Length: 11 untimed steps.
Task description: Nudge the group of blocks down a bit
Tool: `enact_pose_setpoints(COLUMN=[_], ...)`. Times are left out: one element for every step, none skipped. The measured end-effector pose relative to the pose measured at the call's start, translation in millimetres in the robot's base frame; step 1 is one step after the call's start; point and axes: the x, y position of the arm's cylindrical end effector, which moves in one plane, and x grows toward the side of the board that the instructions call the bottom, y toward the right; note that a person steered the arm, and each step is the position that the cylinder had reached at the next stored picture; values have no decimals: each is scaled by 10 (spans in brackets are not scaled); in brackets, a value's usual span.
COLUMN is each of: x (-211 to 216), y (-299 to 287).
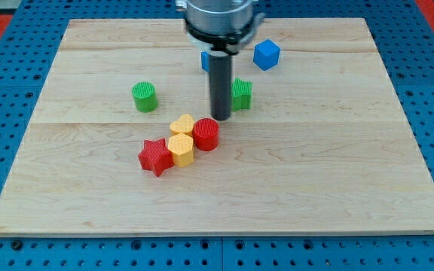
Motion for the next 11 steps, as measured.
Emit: enact_pose_setpoints(x=[156,268,352,378,378,285,153,143,143,143,143], y=[45,45,45,45,49,97,97,61,-108,-302,-314])
